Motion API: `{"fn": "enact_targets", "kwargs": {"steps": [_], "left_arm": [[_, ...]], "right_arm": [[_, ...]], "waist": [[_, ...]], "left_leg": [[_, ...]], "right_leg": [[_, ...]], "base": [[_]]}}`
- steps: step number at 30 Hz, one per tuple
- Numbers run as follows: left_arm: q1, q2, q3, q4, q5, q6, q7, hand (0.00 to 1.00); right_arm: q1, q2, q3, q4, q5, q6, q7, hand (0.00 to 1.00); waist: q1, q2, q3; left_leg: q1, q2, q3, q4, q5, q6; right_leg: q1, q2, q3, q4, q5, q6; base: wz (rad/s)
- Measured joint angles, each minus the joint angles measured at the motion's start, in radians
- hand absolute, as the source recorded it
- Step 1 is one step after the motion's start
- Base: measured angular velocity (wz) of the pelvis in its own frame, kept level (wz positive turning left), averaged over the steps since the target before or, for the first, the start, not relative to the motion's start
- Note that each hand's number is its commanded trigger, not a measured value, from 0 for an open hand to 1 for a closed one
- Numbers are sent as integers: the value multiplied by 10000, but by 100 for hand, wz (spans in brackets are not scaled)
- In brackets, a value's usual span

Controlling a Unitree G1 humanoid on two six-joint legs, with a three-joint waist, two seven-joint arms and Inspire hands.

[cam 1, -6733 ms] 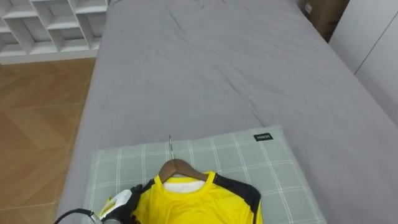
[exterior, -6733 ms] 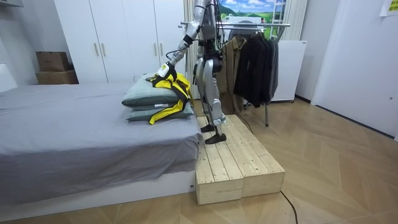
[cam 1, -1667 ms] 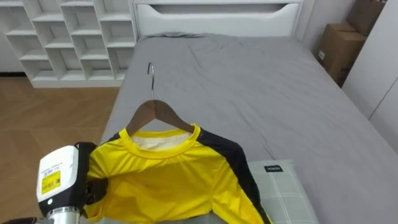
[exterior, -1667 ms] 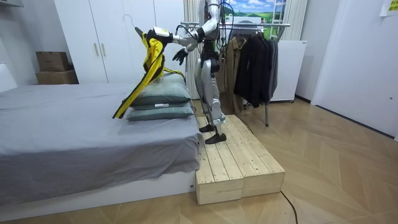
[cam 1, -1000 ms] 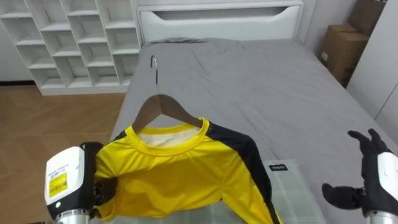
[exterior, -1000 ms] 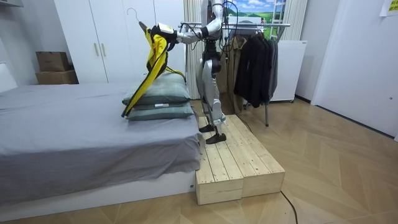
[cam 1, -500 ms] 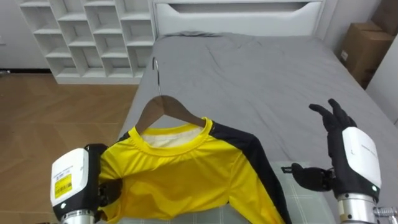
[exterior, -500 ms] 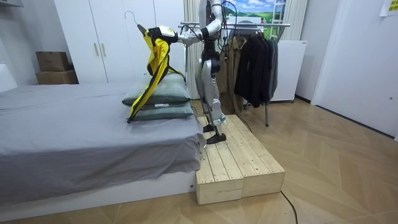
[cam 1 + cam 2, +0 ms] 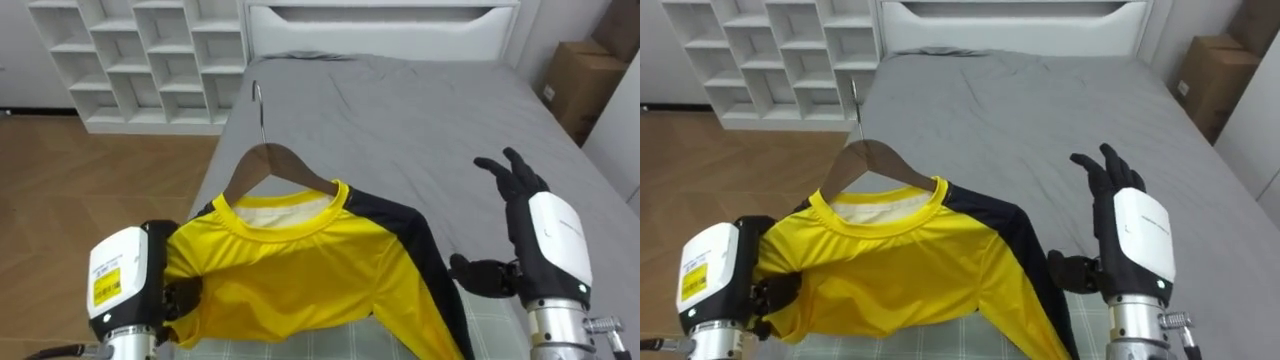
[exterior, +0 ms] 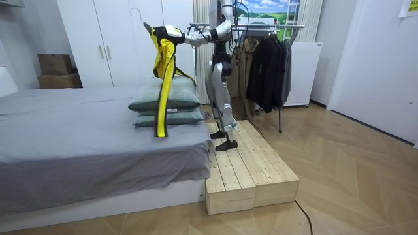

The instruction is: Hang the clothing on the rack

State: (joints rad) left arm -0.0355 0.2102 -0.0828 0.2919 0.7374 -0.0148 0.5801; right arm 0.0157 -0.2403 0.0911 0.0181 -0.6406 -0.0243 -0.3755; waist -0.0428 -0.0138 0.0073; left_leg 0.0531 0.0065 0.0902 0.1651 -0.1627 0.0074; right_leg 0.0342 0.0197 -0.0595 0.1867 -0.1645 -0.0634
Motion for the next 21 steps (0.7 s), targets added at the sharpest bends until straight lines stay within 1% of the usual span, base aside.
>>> {"fn": "enact_targets", "kwargs": {"steps": [4,6,8,9,11,16,18,21], "left_arm": [[-78,26,-50,-3,23,-159,-8,100],[-128,26,-145,-6,105,-159,-29,100],[-180,26,-209,-153,254,-175,-164,100],[-187,25,-210,-234,329,-179,-254,100],[-201,22,-211,-428,562,-235,-432,100],[-204,26,-212,-862,627,-266,-511,100],[-204,26,-212,-1076,716,-275,-525,100],[-204,49,-276,-1421,835,-290,-550,100]], "right_arm": [[-252,-9,271,2,-398,-15,677,0],[-374,-11,296,3,-420,-15,997,0],[-569,-26,454,2,-421,-17,1398,0],[-608,-25,485,2,-422,-25,1506,0],[-798,-26,558,1,-544,-41,1920,0],[-1253,-118,824,-8,-758,-112,2508,0],[-1274,-164,857,-85,-759,-190,2660,0],[-1273,-315,914,-419,-754,-197,2870,0]], "waist": [[-19,-27,17],[35,-55,34],[152,-139,86],[176,-166,98],[249,-227,91],[266,-251,75],[275,-259,70],[287,-258,69]], "left_leg": [[-53,0,-113,2,0,0],[-59,2,-112,3,0,0],[-76,9,-119,7,0,0],[-84,11,-128,7,0,-1],[-119,1,-147,23,0,-1],[-156,-33,-218,45,0,0],[-159,-32,-240,43,0,0],[-153,-20,-273,36,0,0]], "right_leg": [[4,1,-91,-10,0,0],[3,-1,-131,-10,0,0],[2,-6,-224,-11,0,-1],[3,-6,-224,-13,0,-1],[-8,-12,-228,-24,-1,-2],[-2,-17,-263,-30,0,0],[2,-18,-268,-29,0,0],[7,-20,-269,-26,0,0]], "base": [[6],[6],[2],[8],[5],[4],[0],[0]]}}
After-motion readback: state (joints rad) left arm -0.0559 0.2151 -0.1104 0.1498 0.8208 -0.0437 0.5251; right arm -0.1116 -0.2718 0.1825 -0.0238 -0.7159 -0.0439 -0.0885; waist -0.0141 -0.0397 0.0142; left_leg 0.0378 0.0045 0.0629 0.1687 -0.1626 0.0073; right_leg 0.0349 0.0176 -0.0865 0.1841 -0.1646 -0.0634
